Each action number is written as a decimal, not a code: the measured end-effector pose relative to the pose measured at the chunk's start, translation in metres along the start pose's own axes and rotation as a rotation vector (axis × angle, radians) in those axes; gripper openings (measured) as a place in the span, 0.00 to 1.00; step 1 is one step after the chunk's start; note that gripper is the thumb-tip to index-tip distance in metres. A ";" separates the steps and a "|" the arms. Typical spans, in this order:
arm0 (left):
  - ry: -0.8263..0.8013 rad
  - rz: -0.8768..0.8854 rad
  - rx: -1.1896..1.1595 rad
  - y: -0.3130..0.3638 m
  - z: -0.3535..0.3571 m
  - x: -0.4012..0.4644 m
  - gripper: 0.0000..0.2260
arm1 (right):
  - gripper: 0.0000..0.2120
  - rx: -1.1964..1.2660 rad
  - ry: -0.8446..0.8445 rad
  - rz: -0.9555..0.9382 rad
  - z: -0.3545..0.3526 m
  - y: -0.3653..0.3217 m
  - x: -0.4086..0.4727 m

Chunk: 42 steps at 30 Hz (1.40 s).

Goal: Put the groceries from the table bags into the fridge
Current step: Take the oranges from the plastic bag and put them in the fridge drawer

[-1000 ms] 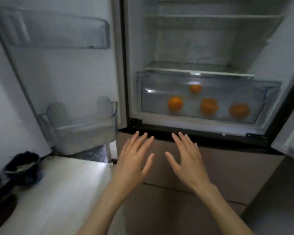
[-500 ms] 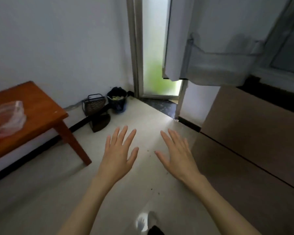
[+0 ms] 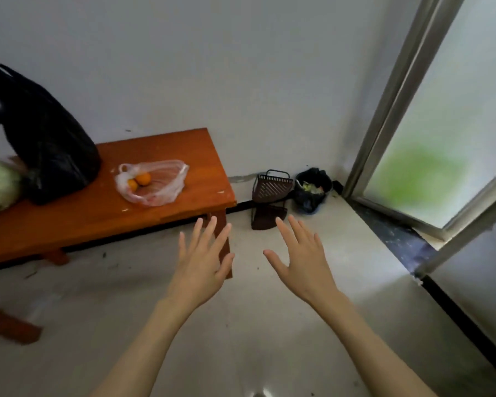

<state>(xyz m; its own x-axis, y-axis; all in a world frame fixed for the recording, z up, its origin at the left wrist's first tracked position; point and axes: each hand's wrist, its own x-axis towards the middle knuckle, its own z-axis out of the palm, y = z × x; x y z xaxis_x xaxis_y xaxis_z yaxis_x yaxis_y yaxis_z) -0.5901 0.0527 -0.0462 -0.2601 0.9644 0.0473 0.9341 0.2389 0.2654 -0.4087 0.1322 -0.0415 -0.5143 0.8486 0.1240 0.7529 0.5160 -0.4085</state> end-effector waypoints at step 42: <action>-0.258 -0.195 -0.071 -0.407 0.021 0.313 0.18 | 0.13 -0.066 -0.432 -0.563 0.278 -0.227 0.481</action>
<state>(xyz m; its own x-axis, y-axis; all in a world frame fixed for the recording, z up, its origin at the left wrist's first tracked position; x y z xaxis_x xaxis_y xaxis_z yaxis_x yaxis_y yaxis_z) -1.0468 0.2595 -0.1600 -0.3535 0.9003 -0.2537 0.8511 0.4222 0.3121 -0.9411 0.3913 -0.1407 -0.9389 0.3359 -0.0746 0.3411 0.8800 -0.3307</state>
